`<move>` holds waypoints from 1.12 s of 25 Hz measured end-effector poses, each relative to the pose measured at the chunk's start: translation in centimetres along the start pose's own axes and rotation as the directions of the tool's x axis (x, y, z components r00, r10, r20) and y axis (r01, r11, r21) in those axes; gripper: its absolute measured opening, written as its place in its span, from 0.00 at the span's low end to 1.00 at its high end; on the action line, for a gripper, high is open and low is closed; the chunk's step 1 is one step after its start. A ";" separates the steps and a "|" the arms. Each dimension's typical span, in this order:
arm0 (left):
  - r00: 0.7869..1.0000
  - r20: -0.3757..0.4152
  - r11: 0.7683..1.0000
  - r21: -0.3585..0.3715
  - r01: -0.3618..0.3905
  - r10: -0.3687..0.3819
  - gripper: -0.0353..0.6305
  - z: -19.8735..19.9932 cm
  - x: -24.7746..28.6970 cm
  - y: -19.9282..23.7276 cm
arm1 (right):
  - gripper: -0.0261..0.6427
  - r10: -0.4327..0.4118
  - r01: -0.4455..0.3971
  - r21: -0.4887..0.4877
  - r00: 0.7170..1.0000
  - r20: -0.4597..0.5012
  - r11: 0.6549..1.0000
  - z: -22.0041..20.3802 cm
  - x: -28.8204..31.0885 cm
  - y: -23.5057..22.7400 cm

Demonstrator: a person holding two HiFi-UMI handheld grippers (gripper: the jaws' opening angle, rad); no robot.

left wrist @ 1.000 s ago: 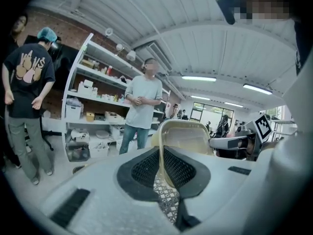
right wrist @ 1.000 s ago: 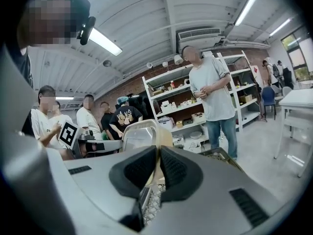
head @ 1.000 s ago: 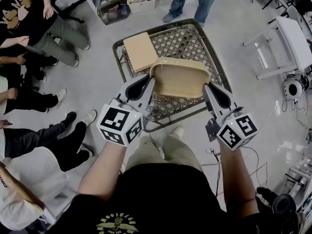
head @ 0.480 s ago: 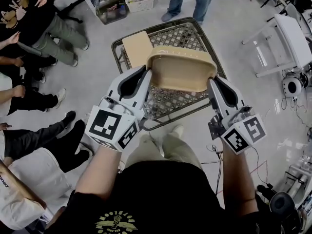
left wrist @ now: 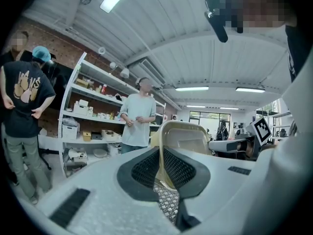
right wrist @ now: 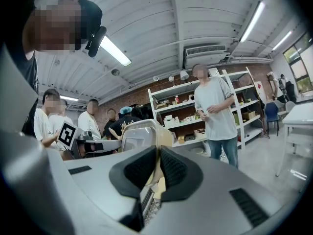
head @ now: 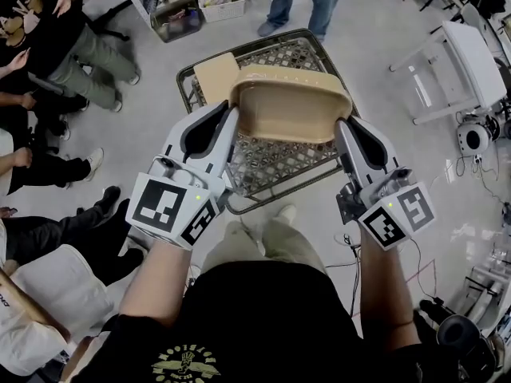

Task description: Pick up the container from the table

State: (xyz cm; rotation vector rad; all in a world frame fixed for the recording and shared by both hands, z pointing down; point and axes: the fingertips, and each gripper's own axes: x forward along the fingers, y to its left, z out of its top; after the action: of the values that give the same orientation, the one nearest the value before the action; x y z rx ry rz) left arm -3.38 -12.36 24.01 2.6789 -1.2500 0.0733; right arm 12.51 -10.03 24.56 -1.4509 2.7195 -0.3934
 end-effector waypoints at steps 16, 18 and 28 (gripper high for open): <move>0.999 0.049 1.000 0.029 -0.002 0.001 0.09 2.3 -1.4 0.0 | 0.08 -0.003 0.004 -0.024 0.999 0.041 1.000 1.6 0.0 1.5; 0.999 0.051 1.000 0.028 0.000 -0.001 0.09 2.3 -1.5 0.0 | 0.08 -0.004 0.005 -0.025 0.999 0.042 1.000 1.6 -0.1 1.6; 0.999 0.048 1.000 0.023 0.012 -0.013 0.09 2.7 -0.9 0.0 | 0.08 -0.016 0.017 -0.025 0.999 0.044 1.000 2.1 0.1 1.2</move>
State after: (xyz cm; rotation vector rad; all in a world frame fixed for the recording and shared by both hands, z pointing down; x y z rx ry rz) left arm -4.05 -12.19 21.23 2.7229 -1.2535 0.0211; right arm 11.84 -9.89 22.24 -1.4710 2.6898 -0.3246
